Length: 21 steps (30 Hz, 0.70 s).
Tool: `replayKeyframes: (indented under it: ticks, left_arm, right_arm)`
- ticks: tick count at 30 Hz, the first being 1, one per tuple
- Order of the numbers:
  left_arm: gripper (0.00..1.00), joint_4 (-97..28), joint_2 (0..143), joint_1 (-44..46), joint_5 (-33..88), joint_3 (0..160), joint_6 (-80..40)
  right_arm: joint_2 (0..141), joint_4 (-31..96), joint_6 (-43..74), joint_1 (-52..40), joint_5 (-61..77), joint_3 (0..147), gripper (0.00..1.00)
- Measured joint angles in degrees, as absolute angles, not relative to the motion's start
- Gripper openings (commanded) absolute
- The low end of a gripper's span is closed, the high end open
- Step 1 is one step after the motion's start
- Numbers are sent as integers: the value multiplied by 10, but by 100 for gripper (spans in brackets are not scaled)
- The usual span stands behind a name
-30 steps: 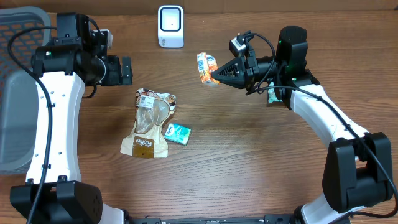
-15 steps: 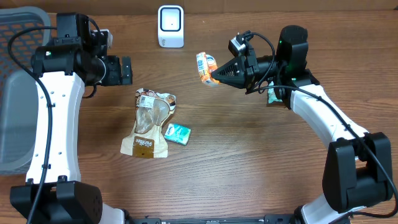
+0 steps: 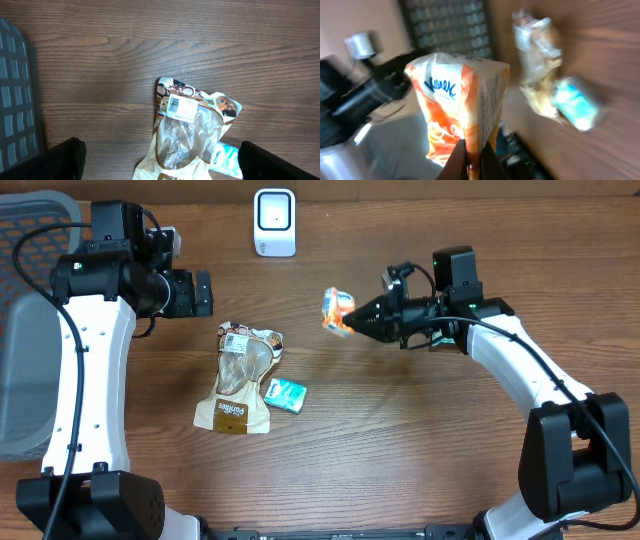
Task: Scan the item barcode
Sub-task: 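Hold the orange tissue pack under the white scanner with the right gripper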
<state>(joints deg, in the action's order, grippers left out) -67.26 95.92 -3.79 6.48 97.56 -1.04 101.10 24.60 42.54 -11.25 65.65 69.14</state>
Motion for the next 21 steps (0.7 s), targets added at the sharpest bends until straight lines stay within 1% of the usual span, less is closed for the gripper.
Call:
replayKeyframes:
  ticks: [3, 6, 9, 12, 15, 17, 19, 21]
  left_arm:
    - [99, -673, 959, -38, 65, 976, -10]
    - [99, -673, 959, -38, 65, 976, -11]
    - [99, -673, 959, -38, 65, 976, -10]
    - [100, -673, 959, -38, 65, 976, -10]
    - [99, -673, 959, -38, 65, 976, -11]
    - [99, -673, 959, -38, 65, 976, -11]
    - [100, -673, 959, -38, 65, 976, -11]
    - [100, -673, 959, -38, 65, 976, -11]
  right_arm:
    - [1011, 364, 369, -113, 577, 732, 4]
    - [1011, 476, 318, -116, 484, 822, 4]
    - [1023, 578, 275, -128, 382, 953, 4]
    - [1057, 639, 244, -162, 274, 1103, 4]
    - [1113, 669, 213, -206, 165, 1243, 4]
    - [1162, 665, 191, -238, 84, 1323, 4]
    - [1210, 634, 164, -267, 4, 1373, 4]
    - [1251, 579, 133, -294, -79, 1387, 4]
